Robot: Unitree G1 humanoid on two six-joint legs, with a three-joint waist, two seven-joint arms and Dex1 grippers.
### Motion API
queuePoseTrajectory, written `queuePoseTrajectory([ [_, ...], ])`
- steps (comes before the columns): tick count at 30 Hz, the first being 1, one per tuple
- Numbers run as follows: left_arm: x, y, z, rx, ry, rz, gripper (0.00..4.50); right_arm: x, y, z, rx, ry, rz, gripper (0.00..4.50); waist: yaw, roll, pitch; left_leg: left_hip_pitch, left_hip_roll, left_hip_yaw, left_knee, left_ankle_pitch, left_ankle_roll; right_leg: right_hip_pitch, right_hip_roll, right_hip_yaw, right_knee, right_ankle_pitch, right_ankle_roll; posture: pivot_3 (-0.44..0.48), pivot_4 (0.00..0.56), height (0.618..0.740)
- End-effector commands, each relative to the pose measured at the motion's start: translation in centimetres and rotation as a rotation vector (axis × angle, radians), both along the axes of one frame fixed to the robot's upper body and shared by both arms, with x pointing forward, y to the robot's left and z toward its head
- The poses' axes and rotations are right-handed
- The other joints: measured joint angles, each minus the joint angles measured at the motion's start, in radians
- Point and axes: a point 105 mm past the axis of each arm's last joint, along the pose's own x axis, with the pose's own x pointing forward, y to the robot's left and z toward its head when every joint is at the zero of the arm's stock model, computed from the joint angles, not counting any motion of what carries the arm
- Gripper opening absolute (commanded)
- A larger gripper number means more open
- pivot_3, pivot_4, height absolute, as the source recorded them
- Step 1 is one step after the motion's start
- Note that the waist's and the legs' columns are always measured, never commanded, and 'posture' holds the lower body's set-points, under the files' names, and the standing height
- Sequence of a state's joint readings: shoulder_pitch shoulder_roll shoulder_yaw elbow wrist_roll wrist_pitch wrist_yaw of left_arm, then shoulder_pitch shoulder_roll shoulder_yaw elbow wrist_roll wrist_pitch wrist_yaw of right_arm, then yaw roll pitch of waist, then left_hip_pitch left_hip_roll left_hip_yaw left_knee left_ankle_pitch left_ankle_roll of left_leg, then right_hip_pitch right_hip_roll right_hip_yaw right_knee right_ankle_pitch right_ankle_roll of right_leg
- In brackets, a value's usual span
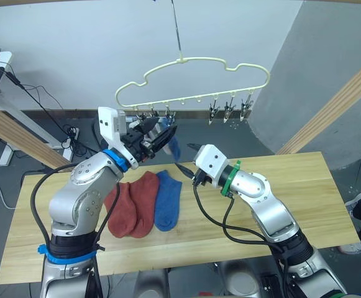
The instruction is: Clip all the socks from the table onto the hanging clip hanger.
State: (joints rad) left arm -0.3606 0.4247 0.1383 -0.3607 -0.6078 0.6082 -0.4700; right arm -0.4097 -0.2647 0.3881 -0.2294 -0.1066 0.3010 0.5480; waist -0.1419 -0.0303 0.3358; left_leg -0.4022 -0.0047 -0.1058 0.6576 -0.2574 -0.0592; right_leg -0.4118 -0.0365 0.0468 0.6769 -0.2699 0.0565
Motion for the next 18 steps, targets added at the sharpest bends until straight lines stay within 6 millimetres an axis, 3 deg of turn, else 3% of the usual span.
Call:
queuePoseTrajectory([
  [1, -1.2, 0.2, 0.8, 0.053, -0.077, -0.002, 3.22, -0.8, -1.3, 0.3, -0.040, -0.022, 0.018, 3.08, 0.000, 0.000, 0.000, 0.000, 0.000, 0.000, 0.000, 0.000, 0.000, 0.000, 0.000, 0.000, 0.000, 0.000, 0.000, -0.253, 0.309, 0.733],
  [5, -2.4, 0.4, 0.0, 0.129, -0.102, -0.045, 3.22, -1.1, -3.3, 0.5, -0.070, -0.017, -0.002, 3.08, 0.001, 0.000, 0.000, 0.000, 0.000, 0.000, -0.003, 0.000, 0.000, 0.000, 0.000, 0.000, -0.002, 0.000, 0.000, -0.253, 0.303, 0.733],
  [9, -3.6, 0.7, -0.5, 0.209, -0.109, -0.109, 3.22, -1.0, -5.5, 2.1, -0.069, -0.047, -0.052, 3.08, 0.001, 0.000, 0.000, 0.000, 0.000, 0.001, -0.004, 0.000, 0.000, -0.001, -0.001, 0.000, -0.002, 0.000, 0.000, -0.252, 0.298, 0.733],
  [18, -6.5, 1.3, -1.5, 0.352, -0.042, -0.320, 3.22, -2.7, -6.9, 5.9, 0.059, -0.035, -0.080, 3.08, 0.002, 0.000, 0.000, 0.000, 0.001, 0.001, -0.012, 0.001, -0.001, -0.004, -0.001, 0.000, -0.003, 0.000, -0.001, -0.254, 0.291, 0.733],
])
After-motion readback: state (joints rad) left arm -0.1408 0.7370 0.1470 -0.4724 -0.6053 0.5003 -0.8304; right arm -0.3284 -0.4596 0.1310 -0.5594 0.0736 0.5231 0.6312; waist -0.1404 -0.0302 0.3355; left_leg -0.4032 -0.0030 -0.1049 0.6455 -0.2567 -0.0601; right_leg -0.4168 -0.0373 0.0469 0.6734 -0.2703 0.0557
